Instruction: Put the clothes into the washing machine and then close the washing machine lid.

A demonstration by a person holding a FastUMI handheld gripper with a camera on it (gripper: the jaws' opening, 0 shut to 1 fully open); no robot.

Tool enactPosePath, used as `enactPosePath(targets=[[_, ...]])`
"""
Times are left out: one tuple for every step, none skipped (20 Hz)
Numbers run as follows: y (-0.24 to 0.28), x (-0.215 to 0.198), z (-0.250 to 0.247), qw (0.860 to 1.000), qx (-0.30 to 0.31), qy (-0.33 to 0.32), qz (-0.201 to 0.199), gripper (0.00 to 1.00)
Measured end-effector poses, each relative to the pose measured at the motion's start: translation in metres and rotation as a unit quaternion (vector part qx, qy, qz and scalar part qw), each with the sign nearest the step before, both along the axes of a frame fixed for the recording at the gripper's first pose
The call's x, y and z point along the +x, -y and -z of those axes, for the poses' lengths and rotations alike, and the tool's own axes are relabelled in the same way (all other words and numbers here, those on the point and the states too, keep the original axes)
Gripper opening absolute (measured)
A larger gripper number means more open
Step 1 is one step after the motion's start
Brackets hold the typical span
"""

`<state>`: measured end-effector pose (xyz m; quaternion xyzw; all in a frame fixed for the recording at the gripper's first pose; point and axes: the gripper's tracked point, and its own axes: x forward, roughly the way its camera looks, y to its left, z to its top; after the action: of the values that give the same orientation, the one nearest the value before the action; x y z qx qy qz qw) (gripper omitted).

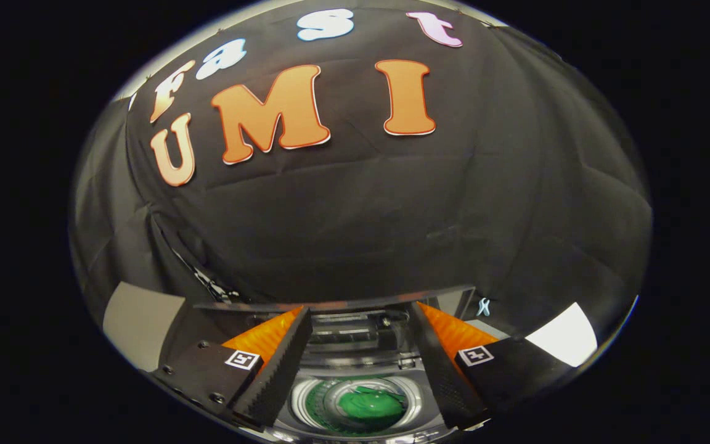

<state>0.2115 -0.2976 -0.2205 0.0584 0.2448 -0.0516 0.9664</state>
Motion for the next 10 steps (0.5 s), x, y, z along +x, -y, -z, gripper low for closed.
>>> enactPosePath(targets=[[-0.001,0.006,0.001,1.000,0.003,0.003,0.001,1.00],[0.000,0.013,0.004,1.000,0.002,0.003,0.002,1.00],[0.000,0.021,0.006,1.000,0.001,0.003,0.003,0.99],[-0.001,0.029,0.008,1.000,0.001,0.003,0.004,0.99],[-0.001,0.034,0.011,1.000,0.000,0.003,0.005,0.99],[-0.001,0.040,0.013,1.000,-0.001,0.006,0.006,0.99],[-0.002,0.044,0.015,1.000,-0.004,0.006,0.006,0.99],[-0.002,0.047,0.017,1.000,-0.006,0.006,0.006,0.99],[-0.003,0.050,0.019,1.000,-0.007,0.006,0.005,0.99],[-0.005,0.053,0.022,1.000,-0.010,0.005,0.003,0.99]])
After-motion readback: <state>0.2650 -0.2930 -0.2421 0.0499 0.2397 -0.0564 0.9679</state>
